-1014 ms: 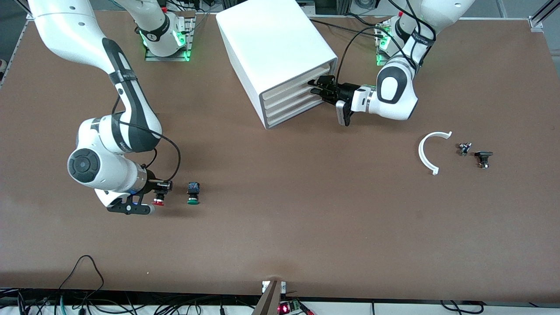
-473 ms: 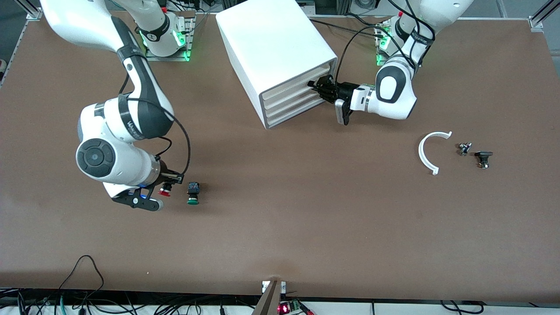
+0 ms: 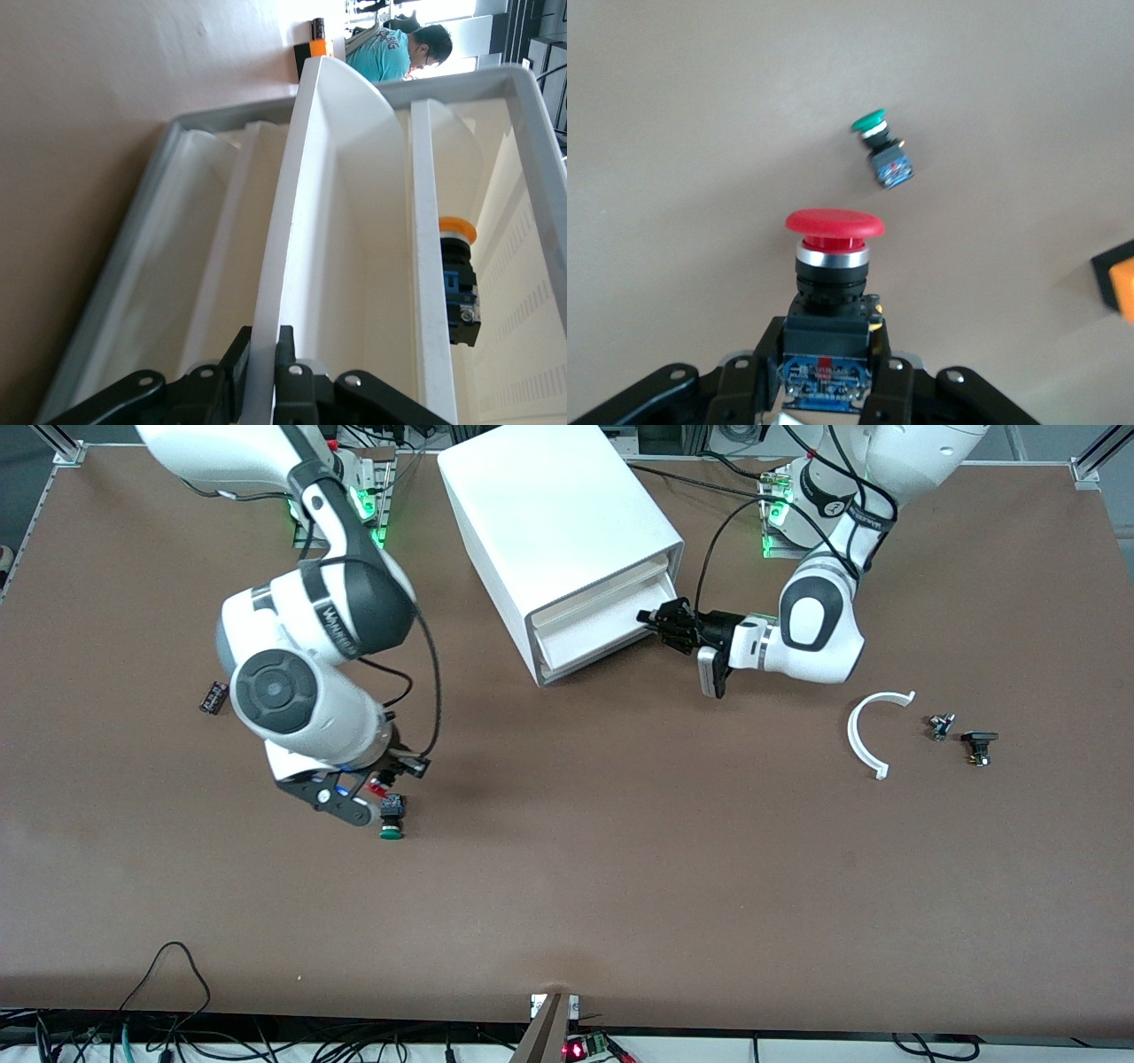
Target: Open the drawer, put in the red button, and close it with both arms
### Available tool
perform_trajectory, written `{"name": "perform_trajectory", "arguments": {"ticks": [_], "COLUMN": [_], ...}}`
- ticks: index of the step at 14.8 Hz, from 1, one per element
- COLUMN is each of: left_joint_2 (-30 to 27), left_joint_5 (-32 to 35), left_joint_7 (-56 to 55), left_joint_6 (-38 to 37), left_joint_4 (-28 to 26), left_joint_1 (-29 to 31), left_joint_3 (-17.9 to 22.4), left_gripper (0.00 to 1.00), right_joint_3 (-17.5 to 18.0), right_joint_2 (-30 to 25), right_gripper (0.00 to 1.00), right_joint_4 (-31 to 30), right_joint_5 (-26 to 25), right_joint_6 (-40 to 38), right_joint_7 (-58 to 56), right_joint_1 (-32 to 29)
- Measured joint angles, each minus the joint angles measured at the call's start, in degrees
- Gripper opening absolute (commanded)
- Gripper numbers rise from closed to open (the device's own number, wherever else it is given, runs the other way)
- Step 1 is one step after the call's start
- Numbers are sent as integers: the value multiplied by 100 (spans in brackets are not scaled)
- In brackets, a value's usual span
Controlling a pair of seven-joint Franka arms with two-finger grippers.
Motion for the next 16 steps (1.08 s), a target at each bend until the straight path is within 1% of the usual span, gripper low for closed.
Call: {"name": "perform_trajectory", "arguments": {"ticks": [5, 7, 9, 10, 11, 12, 14, 16], "left_joint_2": [417, 593, 725, 763, 787, 797, 798, 799], "left_joint_5": [740, 1002, 1112, 1128, 1135, 1139, 1186, 1376], "left_joint_7": [-159, -306, -359, -361, -361, -379, -405, -473], "left_joint_6": [-129, -179, -215, -222, -226, -220, -171, -119], "left_joint_4": [728, 1053, 1251, 1297, 1325, 1340, 1352, 1410], "left_joint_1": [588, 740, 808, 818, 822, 825, 832, 836], "left_joint_3": [6, 5, 5, 4, 4, 4, 5, 7], "left_gripper": [0, 0, 0, 15, 43, 99, 100, 100], "right_joint_3": [15, 18, 25, 33, 41, 45, 54, 58], "right_joint_2": [-2, -3, -1, 2, 4, 6, 20, 89], "right_gripper": [0, 0, 0, 0, 0, 0, 0, 0], "right_joint_4": [376, 483, 495, 495, 495, 495, 494, 492], "right_joint_5": [1, 1, 2, 2, 2, 2, 2, 2], "right_joint_6": [66, 190, 421, 534, 624, 708, 920, 1102], "right_joint_7": [1434, 2005, 2561, 2830, 3084, 3318, 3820, 4313], "right_joint_1": [631, 846, 1068, 1188, 1307, 1422, 1671, 1937]}}
